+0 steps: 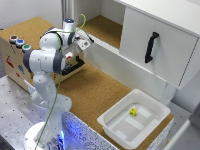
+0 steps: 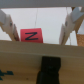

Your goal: Grasp the pink block and turn it right

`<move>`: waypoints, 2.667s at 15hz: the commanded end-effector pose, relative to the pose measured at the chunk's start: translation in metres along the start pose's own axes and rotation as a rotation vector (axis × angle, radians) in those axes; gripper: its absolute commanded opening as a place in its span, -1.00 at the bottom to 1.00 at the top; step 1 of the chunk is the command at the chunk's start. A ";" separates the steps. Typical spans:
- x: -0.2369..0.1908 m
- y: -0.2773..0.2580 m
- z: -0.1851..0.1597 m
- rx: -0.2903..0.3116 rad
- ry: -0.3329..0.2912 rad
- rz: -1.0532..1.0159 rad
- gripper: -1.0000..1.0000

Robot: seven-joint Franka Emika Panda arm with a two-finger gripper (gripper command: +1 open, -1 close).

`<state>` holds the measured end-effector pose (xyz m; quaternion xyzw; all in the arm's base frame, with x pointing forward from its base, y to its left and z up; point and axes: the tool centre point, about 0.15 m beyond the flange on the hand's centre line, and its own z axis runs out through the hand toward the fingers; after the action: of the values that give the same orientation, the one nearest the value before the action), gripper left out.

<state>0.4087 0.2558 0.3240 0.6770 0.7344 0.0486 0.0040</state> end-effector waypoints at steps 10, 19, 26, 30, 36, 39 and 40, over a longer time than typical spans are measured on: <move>0.014 0.004 -0.063 0.029 -0.014 0.126 -1.00; 0.040 -0.020 -0.065 0.066 -0.004 0.645 -1.00; 0.024 -0.029 -0.035 0.067 0.051 1.295 -1.00; 0.024 -0.030 0.003 -0.136 -0.068 1.486 -1.00; 0.020 -0.039 -0.006 -0.099 -0.022 1.854 1.00; 0.008 -0.045 -0.043 -0.150 0.029 1.913 1.00; 0.008 -0.052 -0.051 -0.124 0.035 1.919 1.00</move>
<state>0.3733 0.2758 0.3398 0.9947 -0.0845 0.0582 0.0096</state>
